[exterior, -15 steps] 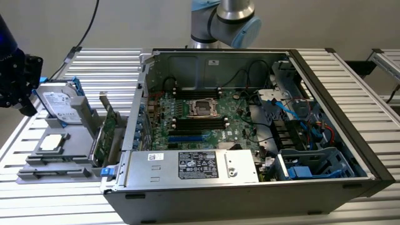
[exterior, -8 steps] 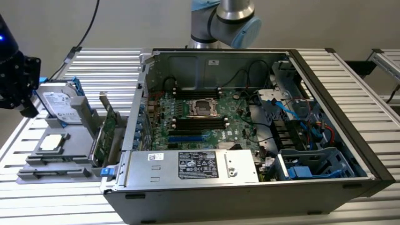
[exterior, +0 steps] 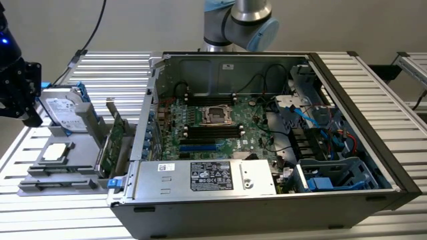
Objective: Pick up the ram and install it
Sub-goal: 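Pick up the ram and move it above insertion slot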
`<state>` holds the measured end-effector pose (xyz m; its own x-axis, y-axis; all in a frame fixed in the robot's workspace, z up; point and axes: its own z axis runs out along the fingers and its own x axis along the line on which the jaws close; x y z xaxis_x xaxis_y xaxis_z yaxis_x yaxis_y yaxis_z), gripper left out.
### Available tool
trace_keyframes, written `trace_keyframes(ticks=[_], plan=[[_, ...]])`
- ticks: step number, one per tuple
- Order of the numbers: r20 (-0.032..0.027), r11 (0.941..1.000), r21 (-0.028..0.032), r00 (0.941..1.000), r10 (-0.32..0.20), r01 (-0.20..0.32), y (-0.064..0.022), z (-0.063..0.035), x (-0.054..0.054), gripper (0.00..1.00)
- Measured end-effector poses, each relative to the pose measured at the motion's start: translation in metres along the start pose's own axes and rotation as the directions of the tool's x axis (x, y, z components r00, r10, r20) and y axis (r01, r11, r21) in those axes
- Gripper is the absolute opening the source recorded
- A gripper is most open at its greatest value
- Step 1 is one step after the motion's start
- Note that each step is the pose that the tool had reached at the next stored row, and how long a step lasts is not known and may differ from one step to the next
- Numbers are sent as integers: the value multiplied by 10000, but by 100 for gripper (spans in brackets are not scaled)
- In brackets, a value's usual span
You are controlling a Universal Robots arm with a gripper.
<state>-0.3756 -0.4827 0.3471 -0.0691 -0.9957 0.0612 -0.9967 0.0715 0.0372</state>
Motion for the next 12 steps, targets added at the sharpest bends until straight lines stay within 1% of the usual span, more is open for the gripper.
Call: trace_keyframes(ticks=[2,4,5,9,11,12], plan=[[-14,9993,23,9993,-375,375,0,11,-1,11],[-30,9973,43,9974,-727,727,0,16,-1,11],[-34,9965,48,9965,-832,832,5,16,-1,11],[-33,9965,50,9965,-837,838,3,17,-1,12],[-33,9965,51,9965,-838,838,3,17,-1,22],[-34,9965,50,9965,-837,838,3,19,-1,22]])
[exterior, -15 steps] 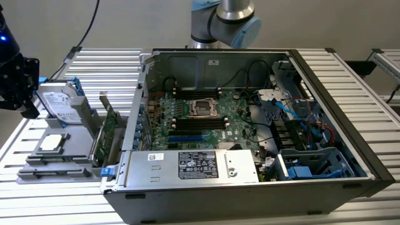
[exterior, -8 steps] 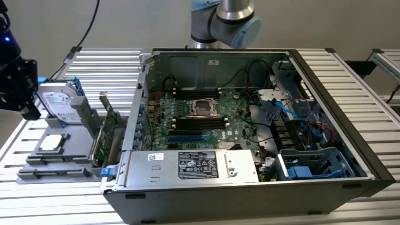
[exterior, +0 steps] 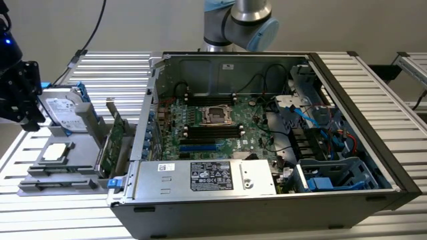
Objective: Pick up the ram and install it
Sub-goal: 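Pick up the ram and move it above insertion slot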
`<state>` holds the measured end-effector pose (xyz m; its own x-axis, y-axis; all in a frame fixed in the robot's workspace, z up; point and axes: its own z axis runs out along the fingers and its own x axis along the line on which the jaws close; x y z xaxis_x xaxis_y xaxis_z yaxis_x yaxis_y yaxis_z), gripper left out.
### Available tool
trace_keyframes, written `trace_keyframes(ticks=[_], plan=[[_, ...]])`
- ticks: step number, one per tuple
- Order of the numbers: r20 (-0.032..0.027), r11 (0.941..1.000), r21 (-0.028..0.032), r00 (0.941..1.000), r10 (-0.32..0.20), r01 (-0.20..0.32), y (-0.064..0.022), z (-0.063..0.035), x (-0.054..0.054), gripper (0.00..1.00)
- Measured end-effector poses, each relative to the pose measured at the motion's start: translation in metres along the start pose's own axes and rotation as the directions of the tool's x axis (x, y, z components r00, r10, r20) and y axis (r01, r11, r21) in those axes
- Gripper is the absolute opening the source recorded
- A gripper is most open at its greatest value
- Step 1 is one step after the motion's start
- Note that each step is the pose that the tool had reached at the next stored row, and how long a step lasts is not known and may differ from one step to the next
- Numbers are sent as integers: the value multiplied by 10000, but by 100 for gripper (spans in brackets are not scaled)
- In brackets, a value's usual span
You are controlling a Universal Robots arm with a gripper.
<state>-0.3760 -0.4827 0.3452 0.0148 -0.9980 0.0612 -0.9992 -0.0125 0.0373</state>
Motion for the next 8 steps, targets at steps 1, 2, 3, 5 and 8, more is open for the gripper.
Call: trace_keyframes(ticks=[1,2,3,5,8], plan=[[2,10000,3,10000,-1,1,1,14,1,30],[1,10000,1,10000,-1,1,4,32,3,30],[0,10000,1,10000,-3,3,9,49,5,30],[1,10000,2,10000,-4,4,20,86,8,30],[0,10000,1,10000,-5,5,38,143,15,30]])
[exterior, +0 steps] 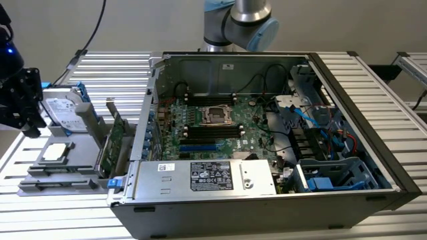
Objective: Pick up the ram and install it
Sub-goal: 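Pick up the ram and move it above insertion slot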
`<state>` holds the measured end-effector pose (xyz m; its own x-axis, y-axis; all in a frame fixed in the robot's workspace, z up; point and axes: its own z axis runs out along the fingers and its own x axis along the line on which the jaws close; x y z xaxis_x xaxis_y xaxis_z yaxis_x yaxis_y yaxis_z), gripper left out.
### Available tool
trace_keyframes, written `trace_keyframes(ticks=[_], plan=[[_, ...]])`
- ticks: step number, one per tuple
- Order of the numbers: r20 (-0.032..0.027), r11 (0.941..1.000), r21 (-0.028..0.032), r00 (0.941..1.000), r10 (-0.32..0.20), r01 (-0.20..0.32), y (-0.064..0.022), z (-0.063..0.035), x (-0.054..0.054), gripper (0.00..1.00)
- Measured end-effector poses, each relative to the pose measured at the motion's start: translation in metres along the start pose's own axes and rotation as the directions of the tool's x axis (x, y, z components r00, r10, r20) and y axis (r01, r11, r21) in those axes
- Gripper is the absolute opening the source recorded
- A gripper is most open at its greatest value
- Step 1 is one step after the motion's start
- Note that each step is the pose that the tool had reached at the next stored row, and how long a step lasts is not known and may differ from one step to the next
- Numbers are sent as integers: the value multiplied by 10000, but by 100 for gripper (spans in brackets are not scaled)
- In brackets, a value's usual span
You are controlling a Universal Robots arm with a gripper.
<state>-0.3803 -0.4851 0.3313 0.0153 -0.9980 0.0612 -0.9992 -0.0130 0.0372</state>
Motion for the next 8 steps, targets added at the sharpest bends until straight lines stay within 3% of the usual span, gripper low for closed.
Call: trace_keyframes(ticks=[8], plan=[[0,10000,-1,10000,0,0,28,149,40,30]])
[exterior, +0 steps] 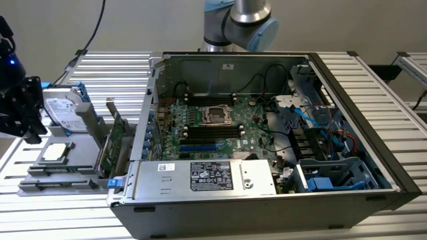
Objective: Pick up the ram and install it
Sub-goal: 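Pick up the ram and move it above insertion slot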
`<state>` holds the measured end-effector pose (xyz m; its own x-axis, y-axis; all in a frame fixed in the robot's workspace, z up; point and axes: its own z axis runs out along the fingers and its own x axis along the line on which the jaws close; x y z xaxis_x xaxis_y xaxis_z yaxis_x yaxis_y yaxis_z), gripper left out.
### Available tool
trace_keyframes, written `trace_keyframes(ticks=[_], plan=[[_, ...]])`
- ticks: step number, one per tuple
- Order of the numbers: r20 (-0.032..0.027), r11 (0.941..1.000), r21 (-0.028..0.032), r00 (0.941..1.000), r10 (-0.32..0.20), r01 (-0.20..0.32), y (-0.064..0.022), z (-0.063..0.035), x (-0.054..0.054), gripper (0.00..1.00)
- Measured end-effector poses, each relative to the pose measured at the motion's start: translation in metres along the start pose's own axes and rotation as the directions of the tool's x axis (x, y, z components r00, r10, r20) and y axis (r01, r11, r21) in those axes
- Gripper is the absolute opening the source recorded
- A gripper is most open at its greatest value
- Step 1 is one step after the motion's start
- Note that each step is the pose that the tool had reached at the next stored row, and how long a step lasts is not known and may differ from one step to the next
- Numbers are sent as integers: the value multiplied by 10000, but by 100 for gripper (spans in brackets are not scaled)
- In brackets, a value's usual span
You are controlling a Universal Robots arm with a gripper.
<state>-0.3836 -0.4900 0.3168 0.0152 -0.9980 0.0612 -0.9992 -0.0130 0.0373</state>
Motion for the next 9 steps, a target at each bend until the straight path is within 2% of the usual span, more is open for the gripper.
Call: trace_keyframes(ticks=[9], plan=[[0,10000,1,10000,-2,2,28,169,53,30]])
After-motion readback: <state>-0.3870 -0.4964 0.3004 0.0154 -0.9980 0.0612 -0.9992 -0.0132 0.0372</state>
